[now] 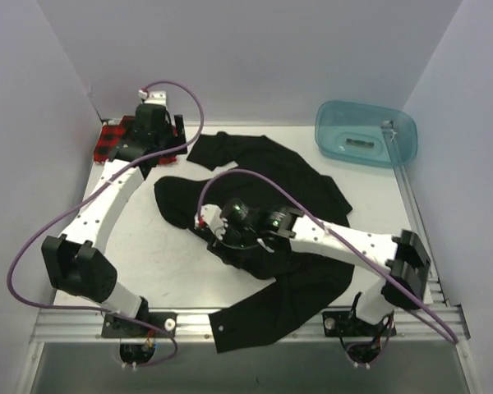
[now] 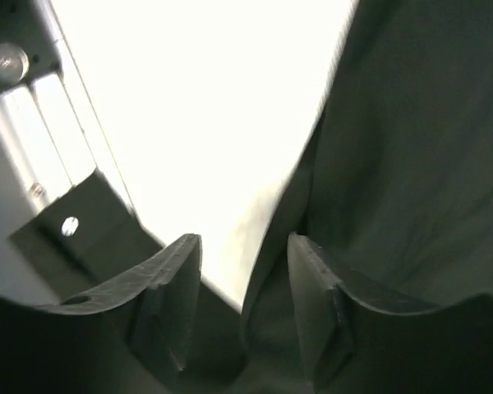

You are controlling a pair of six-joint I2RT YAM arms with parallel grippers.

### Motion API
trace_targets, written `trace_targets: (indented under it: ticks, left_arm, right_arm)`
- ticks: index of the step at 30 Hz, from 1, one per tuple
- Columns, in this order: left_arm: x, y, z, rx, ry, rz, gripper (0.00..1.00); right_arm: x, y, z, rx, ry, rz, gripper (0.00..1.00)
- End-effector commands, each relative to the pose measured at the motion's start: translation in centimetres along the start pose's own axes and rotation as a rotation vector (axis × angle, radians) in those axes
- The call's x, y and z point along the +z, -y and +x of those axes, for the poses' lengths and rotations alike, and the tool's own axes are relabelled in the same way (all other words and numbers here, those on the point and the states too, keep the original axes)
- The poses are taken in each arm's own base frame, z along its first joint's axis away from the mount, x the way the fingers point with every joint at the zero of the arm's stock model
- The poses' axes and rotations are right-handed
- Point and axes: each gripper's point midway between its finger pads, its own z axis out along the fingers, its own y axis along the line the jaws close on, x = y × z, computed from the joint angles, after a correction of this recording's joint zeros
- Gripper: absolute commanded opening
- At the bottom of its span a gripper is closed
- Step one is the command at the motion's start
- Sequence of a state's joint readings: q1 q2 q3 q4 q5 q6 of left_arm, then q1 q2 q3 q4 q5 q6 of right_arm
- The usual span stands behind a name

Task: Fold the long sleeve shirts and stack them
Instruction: Flatten the shirt out

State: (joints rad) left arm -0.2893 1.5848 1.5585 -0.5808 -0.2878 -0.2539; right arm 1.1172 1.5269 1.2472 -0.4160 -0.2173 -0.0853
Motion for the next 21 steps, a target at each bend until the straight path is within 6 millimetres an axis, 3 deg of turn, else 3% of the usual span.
trace_targets:
  ticks: [1,2,3,5,6,7,8,9,14,21]
  left_arm:
    - [-2.9,-3.0,1.5,-0.035,-0.007,-0.034,0.86]
    - [-4.0,-3.7,1.6,-0.056,0.010,-0.035,0.86]
    - [-3.7,-4.4,3.7,-0.053,-0.031,-0.051,0.86]
    - [-4.6,-5.6,4.1,-0.075,-0.006,-0.064,0.86]
    - [-4.3,-6.2,6.2,-0.068,-0.038,-0.077,0.86]
    - [-4.4,-6.8,6.0,-0.079,-0.016,-0.089,0.86]
    - [-4.8,-7.2,6.2,-0.085,-0.001,-0.093,0.86]
    - [-4.6,-7.7,7.3,-0.084,-0.014,-0.105,0.86]
    - [-4.9,-9.6,7.7,-0.126,0.026,-0.141,0.86]
    - [-5.1,-11.1,7.3,-0.168,0.041,-0.165,0.86]
  right_arm:
    - [2.7,0.6,-0.4,-0.120,-0.082,0.052,0.45]
    - [3.4,0.5,-0.5,-0.127,-0.093,0.047,0.43]
    - [4.9,0.5,-0.1,-0.130,-0.128,0.043,0.41]
    - [6.6,0.8,-0.3,-0.132,-0.155,0.047,0.39]
    - [7.1,1.0,-0.2,-0.132,-0.166,0.048,0.39]
    - [7.6,1.3,-0.8,-0.129,-0.159,0.055,0.38]
    - [8.7,1.6,-0.2,-0.122,-0.189,0.059,0.38]
    - [9.2,1.9,-0.2,-0.117,-0.194,0.065,0.38]
    - [11.7,3.8,0.3,-0.063,-0.231,0.067,0.37]
    - [12.6,6.6,2.2,0.008,-0.282,0.115,0.40]
